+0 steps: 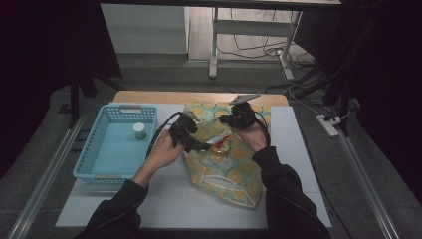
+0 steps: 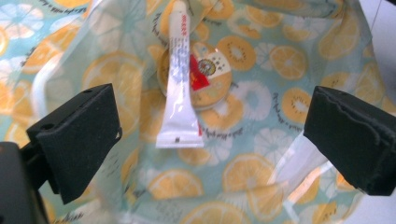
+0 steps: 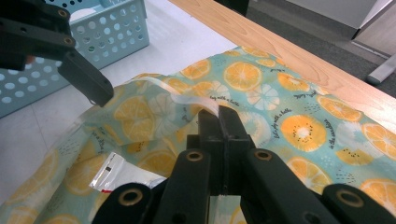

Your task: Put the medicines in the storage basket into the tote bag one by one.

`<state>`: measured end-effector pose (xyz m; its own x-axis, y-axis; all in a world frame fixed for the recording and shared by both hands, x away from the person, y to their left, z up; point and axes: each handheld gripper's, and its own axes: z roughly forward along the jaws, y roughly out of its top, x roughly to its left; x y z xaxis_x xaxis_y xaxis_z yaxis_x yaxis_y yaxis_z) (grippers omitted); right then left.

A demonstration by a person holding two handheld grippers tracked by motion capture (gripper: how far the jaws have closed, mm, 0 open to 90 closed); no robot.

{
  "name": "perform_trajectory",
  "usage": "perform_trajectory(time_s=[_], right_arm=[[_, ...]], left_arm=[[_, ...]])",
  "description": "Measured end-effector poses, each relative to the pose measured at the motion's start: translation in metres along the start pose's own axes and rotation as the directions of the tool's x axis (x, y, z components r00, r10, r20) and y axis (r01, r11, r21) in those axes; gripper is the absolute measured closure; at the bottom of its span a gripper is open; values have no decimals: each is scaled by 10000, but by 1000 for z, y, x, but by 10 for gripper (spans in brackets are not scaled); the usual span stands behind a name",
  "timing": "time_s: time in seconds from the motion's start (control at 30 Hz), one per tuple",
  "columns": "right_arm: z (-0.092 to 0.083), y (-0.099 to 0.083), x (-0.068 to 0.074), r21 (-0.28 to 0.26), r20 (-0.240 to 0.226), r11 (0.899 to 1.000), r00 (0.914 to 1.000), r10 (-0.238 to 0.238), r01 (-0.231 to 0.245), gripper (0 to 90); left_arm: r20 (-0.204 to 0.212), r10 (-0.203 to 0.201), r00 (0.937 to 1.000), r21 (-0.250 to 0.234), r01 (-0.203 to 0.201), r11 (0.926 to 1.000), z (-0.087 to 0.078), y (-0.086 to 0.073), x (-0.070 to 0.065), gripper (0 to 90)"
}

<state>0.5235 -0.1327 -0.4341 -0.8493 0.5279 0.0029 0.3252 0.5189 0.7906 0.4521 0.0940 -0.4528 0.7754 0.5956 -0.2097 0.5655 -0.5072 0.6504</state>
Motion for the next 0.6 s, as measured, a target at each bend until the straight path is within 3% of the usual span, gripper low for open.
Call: perform_trajectory(time_s=[0.2, 0.33, 0.6], right_arm=[[-2, 1, 0, -10, 21, 10000, 10000, -23, 23, 900], [-1, 0, 0, 9, 14, 10000, 10000, -36, 36, 900], [-2, -1, -1, 23, 21, 10000, 10000, 0, 0, 900]], left_arm=[[-264, -41, 9996, -161, 37, 9999, -16, -7, 7, 33], [-658, 89, 9978, -399, -115, 9991, -27, -12, 11, 25], [-862, -471, 9952, -812, 401, 9959, -50, -25, 22, 16]])
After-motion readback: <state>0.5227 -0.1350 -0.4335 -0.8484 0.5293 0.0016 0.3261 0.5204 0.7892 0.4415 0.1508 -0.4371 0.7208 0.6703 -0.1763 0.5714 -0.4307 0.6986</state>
